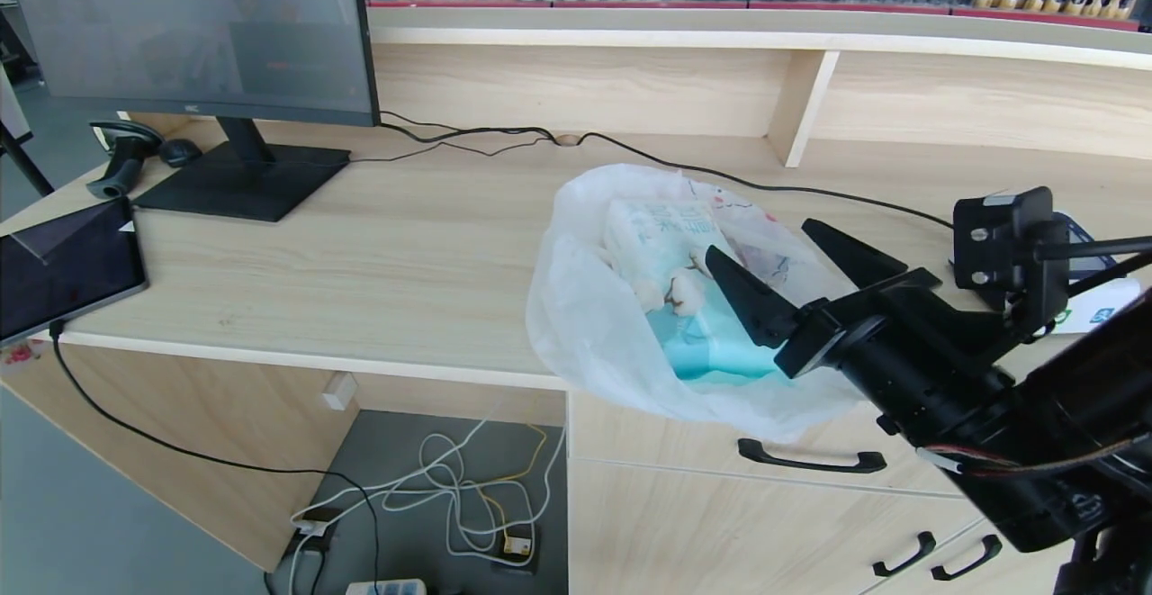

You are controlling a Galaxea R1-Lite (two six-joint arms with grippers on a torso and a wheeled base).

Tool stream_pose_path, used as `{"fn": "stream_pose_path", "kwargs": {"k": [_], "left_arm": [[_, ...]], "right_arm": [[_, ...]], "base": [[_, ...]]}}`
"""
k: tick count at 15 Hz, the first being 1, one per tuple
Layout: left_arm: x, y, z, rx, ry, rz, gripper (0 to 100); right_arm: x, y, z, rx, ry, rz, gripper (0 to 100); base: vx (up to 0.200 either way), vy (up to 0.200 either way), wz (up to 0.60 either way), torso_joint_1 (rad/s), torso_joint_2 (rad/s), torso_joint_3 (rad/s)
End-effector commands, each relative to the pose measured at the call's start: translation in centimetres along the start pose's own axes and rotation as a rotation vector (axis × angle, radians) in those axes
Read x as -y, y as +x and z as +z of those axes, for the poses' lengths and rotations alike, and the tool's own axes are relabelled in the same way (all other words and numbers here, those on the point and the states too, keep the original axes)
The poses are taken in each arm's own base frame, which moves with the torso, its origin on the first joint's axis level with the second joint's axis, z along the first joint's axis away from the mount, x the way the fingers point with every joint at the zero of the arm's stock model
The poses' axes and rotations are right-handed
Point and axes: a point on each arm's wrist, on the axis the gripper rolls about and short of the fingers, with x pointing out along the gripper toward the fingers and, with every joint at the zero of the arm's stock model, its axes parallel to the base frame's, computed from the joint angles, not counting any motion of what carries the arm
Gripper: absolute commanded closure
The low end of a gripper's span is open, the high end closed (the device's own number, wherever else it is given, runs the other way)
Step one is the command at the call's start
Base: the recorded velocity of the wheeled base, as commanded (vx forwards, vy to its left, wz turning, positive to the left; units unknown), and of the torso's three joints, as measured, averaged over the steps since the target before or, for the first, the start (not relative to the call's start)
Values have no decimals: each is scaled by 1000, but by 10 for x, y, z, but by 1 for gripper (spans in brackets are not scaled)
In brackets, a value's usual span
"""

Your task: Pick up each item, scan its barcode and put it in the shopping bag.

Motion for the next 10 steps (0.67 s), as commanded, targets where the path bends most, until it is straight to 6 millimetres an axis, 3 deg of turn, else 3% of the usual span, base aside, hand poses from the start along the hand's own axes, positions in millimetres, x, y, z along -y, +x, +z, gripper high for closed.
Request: {"fn": "stream_pose_path", "kwargs": {"k": [1,2,10], "left_arm": [[0,0,0,0,-1,0,0],[0,0,0,0,-1,0,0],[0,0,0,0,1,0,0]], "right_arm": [[10,-8,5,6,-16,-21,0],[11,-8,4,3,-18,-25,0],[11,-11,3,-12,-17,-16,0]], "base": [[0,0,0,0,0,0],[0,0,0,0,0,0],[0,0,-600,3,2,3]]}}
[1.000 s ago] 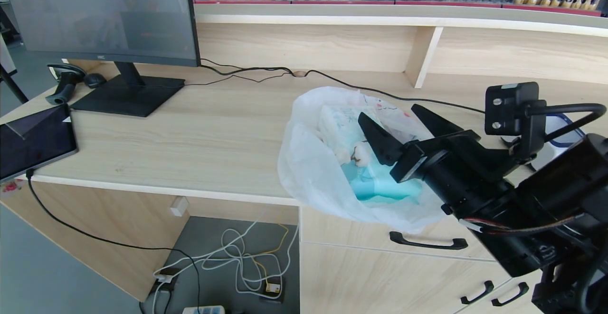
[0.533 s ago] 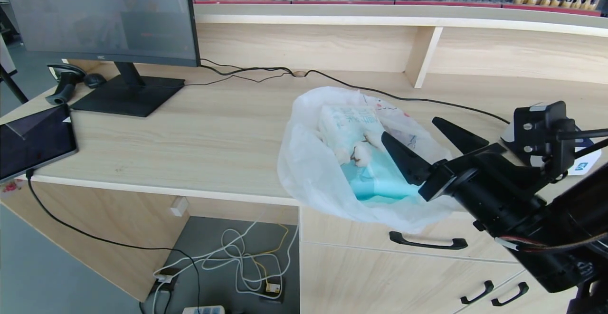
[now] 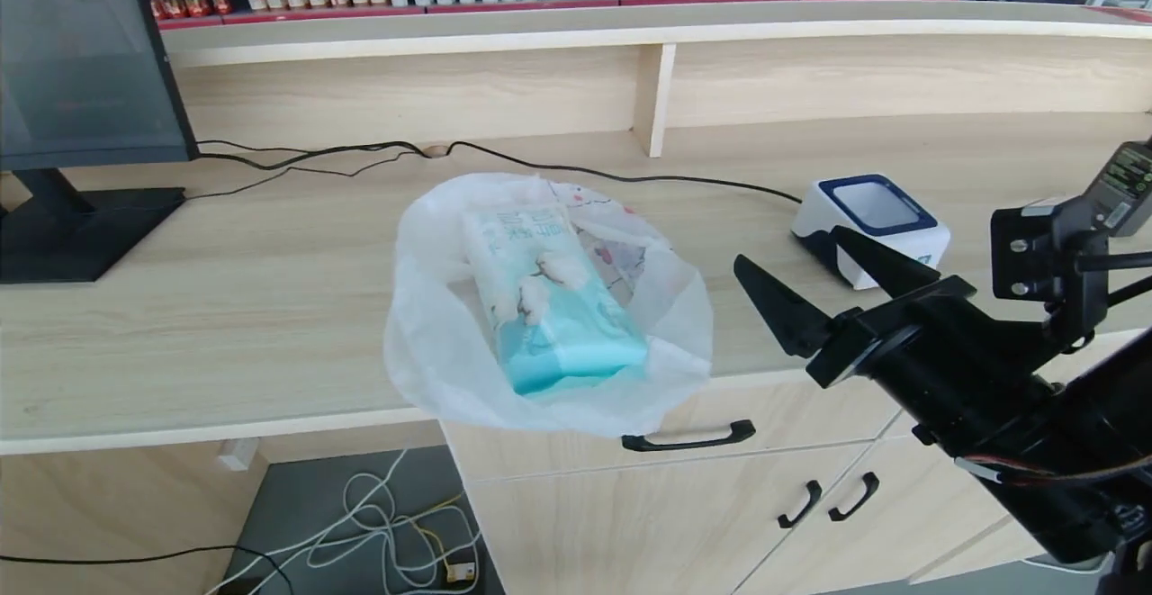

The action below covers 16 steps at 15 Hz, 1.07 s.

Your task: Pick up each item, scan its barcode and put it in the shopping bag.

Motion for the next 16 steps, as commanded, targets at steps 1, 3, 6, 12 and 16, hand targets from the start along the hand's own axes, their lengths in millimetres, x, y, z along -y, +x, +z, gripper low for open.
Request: {"fn": "stream_pose_path", "kwargs": {"k": [1,3,6,12,16], "left_arm": [[0,0,0,1,1,1,0],[0,0,0,1,1,1,0],[0,0,0,-2,2,1,0],[0,0,0,-2,2,1,0],[0,0,0,-2,1,1,0]], "right_arm": [[0,1,2,6,2,16,0],[-4,6,6,28,23,140,0],[-2,4,8,42,25,135,0],[9,-7,9,48,14,92,0],[11,-16,8,33,12,87,0]], "base": [[0,0,-600,2,2,-2],[0,0,-300,1,1,4],[0,0,0,0,0,0],[0,-200,0,2,2,5],[0,-200,0,1,1,4]]}}
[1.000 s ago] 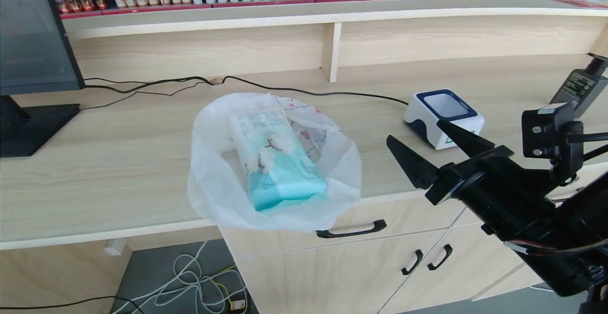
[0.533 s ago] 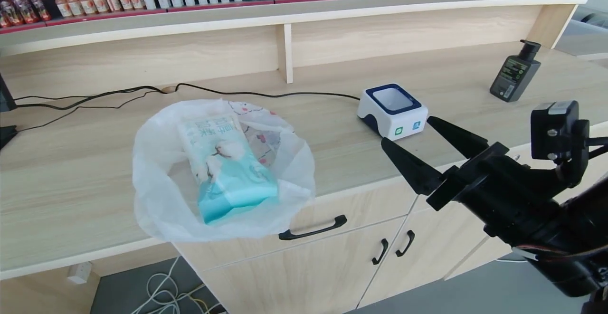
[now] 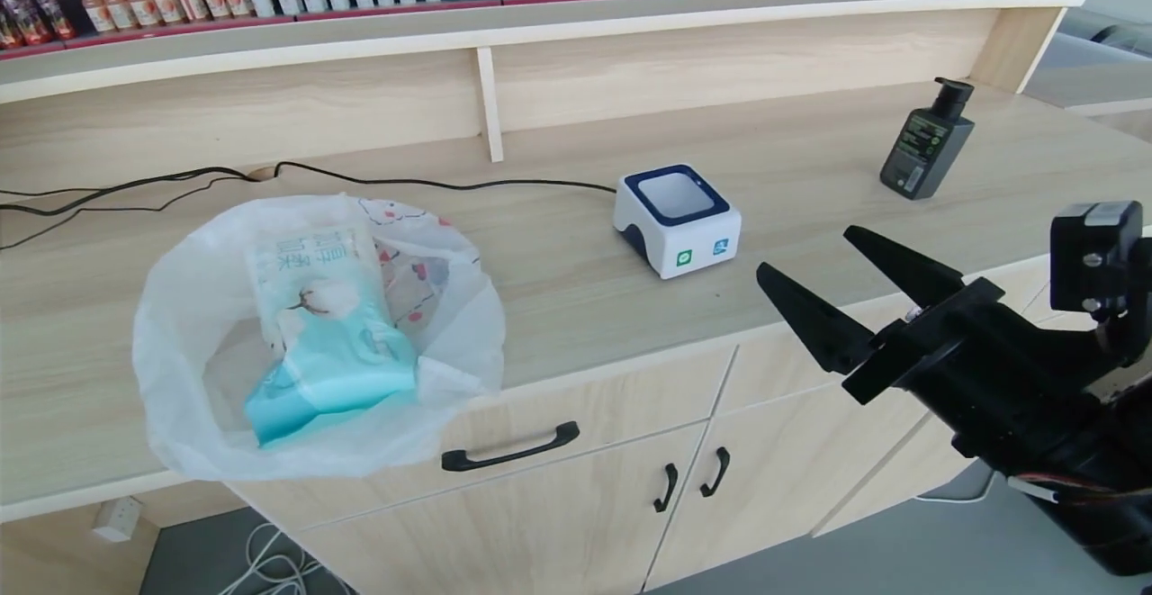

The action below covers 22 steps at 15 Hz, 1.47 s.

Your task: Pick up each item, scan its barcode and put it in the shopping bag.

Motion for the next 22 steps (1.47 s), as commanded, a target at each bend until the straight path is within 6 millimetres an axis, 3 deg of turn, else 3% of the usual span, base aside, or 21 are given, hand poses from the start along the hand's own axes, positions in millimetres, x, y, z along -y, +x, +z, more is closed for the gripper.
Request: {"fn": "stream_pose_path", "kwargs": {"k": [1,15,22], "left_arm": [[0,0,0,0,1,0,0],[0,0,0,0,-2,0,0],[0,0,0,0,-4,0,0]], "right_arm": [[7,-1,4,15,-10,-28,0],[7,-9,1,0,12,-26,0],[7,-19,0,-19,22,-25,0]], "base": [[0,-200,0,2,-7,7],[0,-200,0,1,3,3],[0,-200,600,2,0,3]]}}
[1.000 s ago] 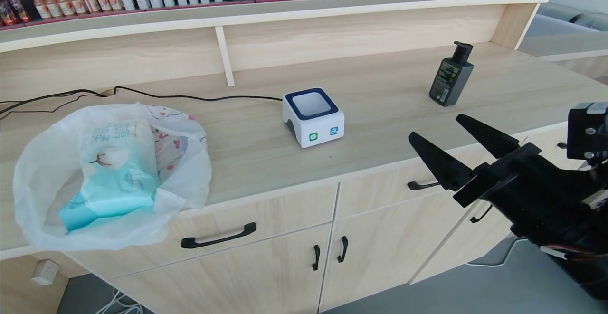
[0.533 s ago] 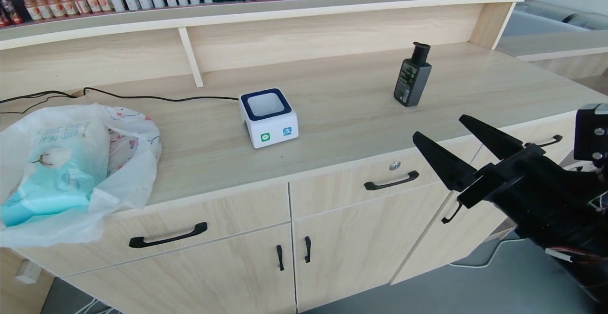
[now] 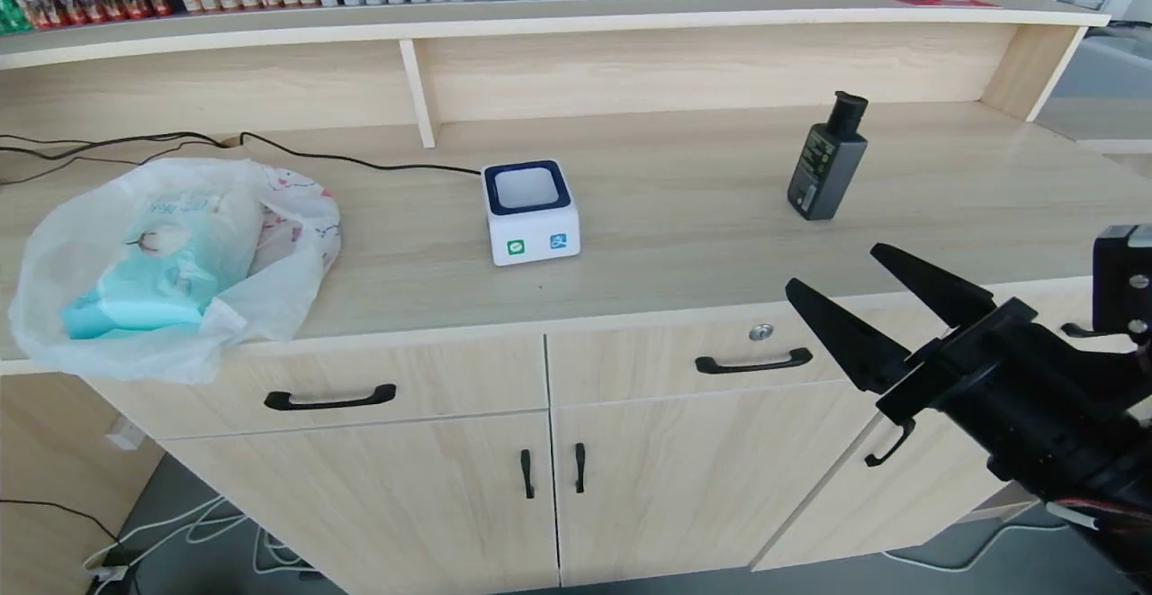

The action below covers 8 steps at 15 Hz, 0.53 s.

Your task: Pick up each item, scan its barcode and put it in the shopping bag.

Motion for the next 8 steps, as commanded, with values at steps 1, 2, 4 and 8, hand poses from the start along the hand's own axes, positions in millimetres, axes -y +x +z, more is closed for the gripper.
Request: {"fn": "stream_pose_path", "kwargs": {"k": [1,2,4,8], "left_arm": [[0,0,0,0,-2,0,0],[0,0,0,0,-2,0,0],[0,0,0,0,0,0,0],[0,0,0,0,1,0,0]], "right_arm": [[0,-2,0,-1,-4,-3,0],[0,-2,0,-1,-6,-3,0],[9,0,-3,-13,-19,-42,0],[29,1,-12,-52,-63,-133,0]], "base": [[0,-200,0,2,2,-2],[0,-200,0,2,7,2],[0,-200,0,2,7,0],[0,-200,0,2,1,1]]}}
